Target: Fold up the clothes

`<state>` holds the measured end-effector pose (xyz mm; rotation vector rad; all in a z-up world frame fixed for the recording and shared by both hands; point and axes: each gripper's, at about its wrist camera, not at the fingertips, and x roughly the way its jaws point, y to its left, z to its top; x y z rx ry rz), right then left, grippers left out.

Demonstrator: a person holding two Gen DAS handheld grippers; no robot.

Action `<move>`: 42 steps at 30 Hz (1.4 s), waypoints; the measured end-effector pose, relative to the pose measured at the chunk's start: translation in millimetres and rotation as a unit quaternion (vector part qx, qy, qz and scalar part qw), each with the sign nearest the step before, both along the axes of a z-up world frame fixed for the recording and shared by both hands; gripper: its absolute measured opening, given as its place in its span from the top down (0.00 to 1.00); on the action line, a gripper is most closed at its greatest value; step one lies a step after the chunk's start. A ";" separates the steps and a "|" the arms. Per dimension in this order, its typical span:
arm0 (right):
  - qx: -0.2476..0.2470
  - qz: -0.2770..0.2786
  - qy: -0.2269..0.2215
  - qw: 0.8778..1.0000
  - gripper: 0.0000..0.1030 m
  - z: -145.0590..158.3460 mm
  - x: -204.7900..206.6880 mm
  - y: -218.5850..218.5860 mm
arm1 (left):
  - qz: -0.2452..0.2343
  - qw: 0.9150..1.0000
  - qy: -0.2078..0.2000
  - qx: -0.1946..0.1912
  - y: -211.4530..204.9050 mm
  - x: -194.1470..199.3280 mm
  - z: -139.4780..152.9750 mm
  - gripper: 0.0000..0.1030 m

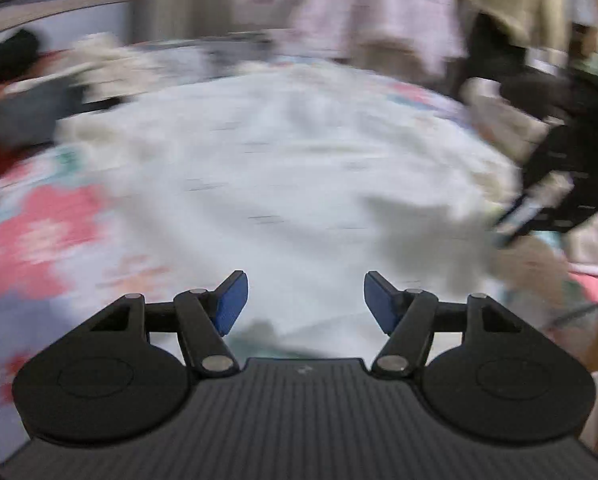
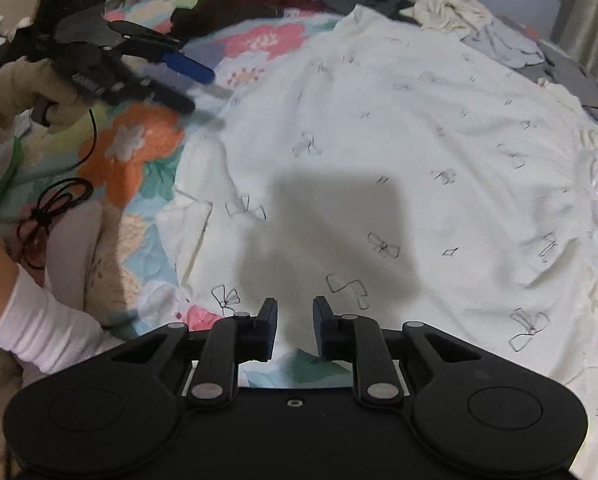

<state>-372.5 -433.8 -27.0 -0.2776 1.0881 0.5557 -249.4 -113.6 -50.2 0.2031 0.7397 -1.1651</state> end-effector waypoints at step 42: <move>-0.051 0.122 -0.117 0.984 0.97 -30.4 -13.2 6.7 | -0.012 0.999 0.016 0.037 -44.6 -36.5 -35.6 0.92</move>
